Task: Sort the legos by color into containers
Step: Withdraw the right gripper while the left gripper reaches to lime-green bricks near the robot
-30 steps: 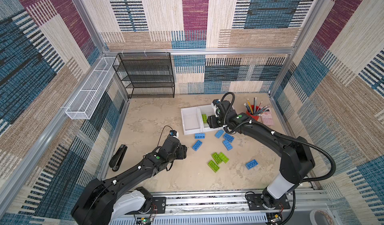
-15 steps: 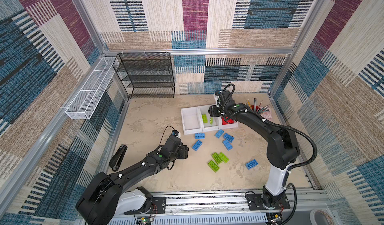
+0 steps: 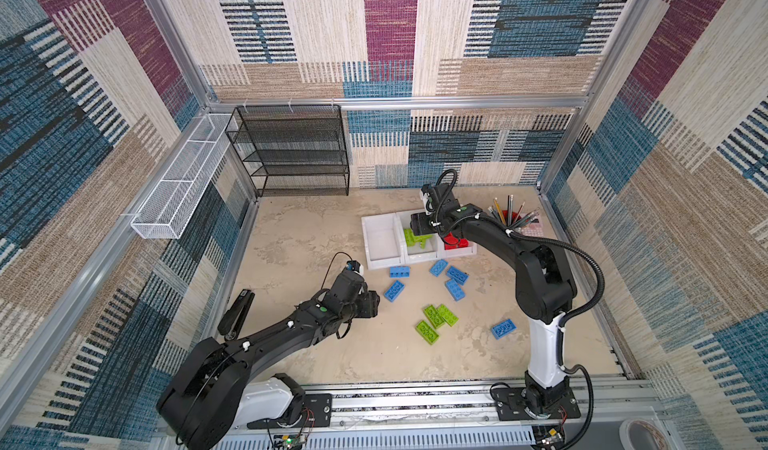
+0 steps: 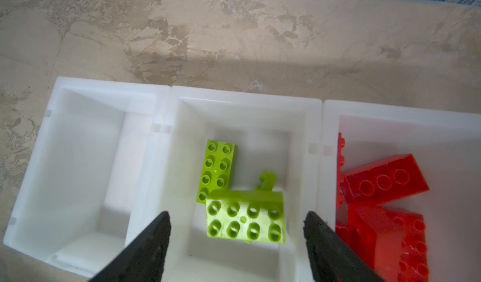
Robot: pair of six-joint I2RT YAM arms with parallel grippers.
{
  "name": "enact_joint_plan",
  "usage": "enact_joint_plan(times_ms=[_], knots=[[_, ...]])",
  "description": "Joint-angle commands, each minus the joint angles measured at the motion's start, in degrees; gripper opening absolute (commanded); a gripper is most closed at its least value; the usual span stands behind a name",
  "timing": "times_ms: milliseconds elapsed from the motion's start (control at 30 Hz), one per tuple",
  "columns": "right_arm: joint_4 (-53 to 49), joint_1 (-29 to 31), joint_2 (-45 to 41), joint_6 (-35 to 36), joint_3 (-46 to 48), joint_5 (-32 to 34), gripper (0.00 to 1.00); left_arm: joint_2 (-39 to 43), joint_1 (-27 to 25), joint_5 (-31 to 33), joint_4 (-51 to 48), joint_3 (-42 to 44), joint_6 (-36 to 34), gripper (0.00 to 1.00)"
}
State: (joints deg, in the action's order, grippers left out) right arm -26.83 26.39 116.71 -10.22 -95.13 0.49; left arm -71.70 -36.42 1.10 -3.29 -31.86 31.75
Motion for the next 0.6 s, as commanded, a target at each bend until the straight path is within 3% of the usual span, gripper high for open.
enact_joint_plan(times_ms=[0, 300, 567], knots=[[1.51, 0.05, -1.63, 0.75, 0.74, -0.65, 0.88, 0.18, 0.04, -2.13, 1.49, -0.72, -0.97, 0.67], [6.71, 0.05, -11.32, 0.46, 9.75, -5.21, 0.94, 4.19, -2.16, -4.62, 0.14, -1.15, -3.43, 0.68], [11.82, 0.08, -26.73, -0.17, 23.32, -5.57, 0.99, 5.44, -12.2, 1.47, -9.01, -7.08, -8.05, 0.76]])
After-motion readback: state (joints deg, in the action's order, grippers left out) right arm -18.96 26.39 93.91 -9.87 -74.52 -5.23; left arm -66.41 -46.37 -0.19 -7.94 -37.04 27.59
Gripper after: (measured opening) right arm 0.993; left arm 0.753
